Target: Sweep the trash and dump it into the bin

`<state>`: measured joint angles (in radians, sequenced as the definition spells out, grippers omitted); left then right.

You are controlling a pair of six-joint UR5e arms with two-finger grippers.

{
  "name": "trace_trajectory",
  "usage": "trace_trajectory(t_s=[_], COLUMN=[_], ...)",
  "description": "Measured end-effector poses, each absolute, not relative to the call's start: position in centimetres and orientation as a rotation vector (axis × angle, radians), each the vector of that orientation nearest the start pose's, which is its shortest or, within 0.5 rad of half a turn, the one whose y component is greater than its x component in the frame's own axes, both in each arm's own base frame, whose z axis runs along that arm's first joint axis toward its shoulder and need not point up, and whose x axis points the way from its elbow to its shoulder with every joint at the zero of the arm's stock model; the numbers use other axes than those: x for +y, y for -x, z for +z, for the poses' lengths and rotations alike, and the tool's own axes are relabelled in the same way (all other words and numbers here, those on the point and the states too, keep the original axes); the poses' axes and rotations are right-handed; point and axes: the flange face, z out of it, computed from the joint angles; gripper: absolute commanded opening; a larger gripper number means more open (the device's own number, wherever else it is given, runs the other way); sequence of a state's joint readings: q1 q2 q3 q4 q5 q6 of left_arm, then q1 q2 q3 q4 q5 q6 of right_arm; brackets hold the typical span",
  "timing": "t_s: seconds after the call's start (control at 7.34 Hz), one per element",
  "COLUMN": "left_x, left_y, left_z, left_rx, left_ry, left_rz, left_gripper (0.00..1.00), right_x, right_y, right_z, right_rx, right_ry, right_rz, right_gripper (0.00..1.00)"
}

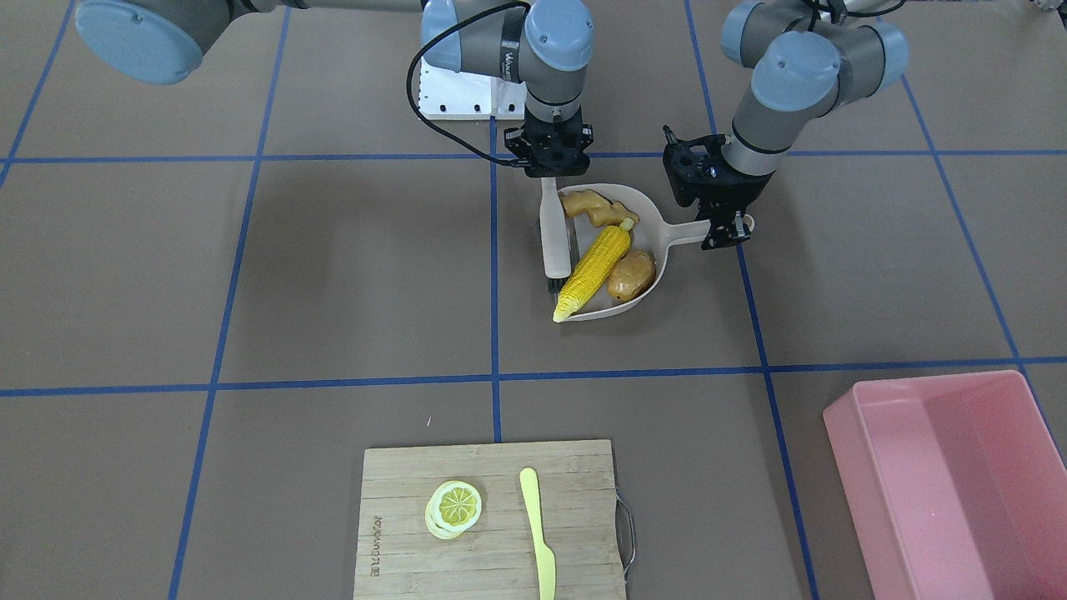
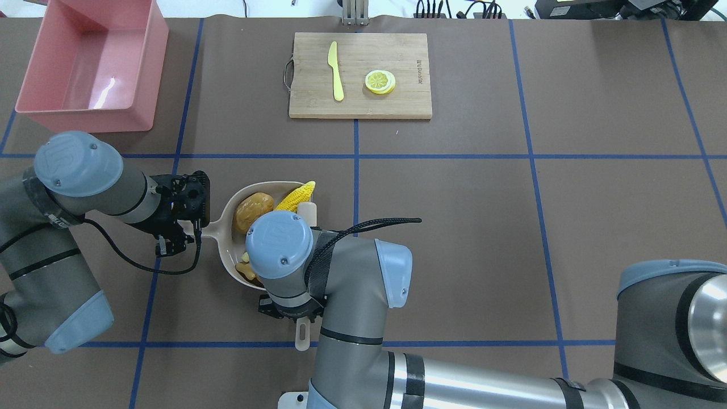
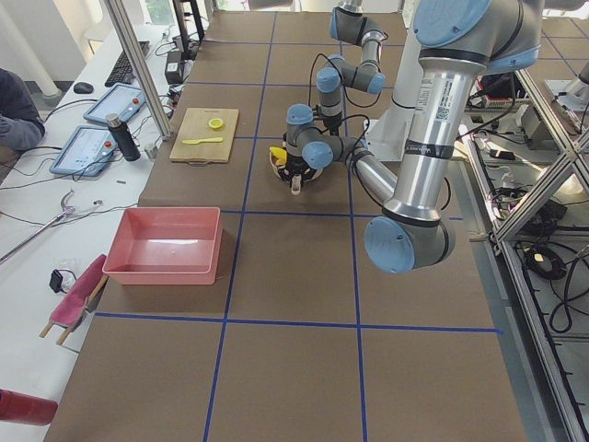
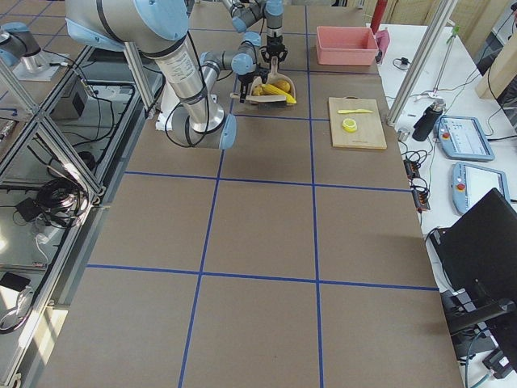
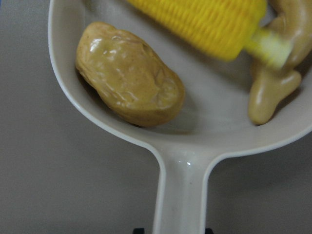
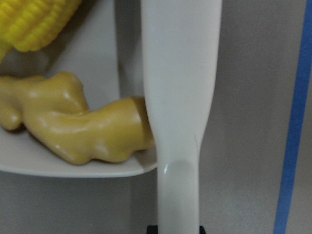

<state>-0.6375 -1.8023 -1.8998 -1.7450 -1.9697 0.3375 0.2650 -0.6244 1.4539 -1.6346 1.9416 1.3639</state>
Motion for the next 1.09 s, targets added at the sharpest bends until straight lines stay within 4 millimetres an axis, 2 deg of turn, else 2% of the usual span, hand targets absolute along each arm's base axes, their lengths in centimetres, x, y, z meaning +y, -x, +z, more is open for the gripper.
trace_trajectory(t_s=[0.27, 0.54, 0.68, 0.82, 1.09], left_x=[-41.2, -41.2, -41.2, -41.2, -41.3], left_y=[-39.7, -39.5, -39.4, -39.4, -39.2], left_z=[36.8, 36.6, 36.5, 36.4, 36.4], left_rx=[0.63, 0.642, 0.651, 0.665, 0.678], left_ry=[-0.629, -0.629, -0.629, -0.63, -0.627], left_rz=[1.34, 1.34, 1.34, 1.342, 1.34], left_gripper=[0.19, 0.17, 0.1, 0.03, 0.0], right_x=[-28.1, -28.3, -28.8, -29.1, -29.7], right_y=[69.5, 68.3, 66.7, 64.2, 57.9], right_z=[10.9, 9.9, 9.0, 7.7, 5.9], right_rx=[-0.864, -0.884, -0.881, -0.878, -0.857], right_ry=[0.187, 0.207, 0.22, 0.232, 0.235], right_rz=[-0.072, -0.074, -0.072, -0.067, -0.05], right_gripper=[0.0, 0.0, 0.0, 0.0, 0.0])
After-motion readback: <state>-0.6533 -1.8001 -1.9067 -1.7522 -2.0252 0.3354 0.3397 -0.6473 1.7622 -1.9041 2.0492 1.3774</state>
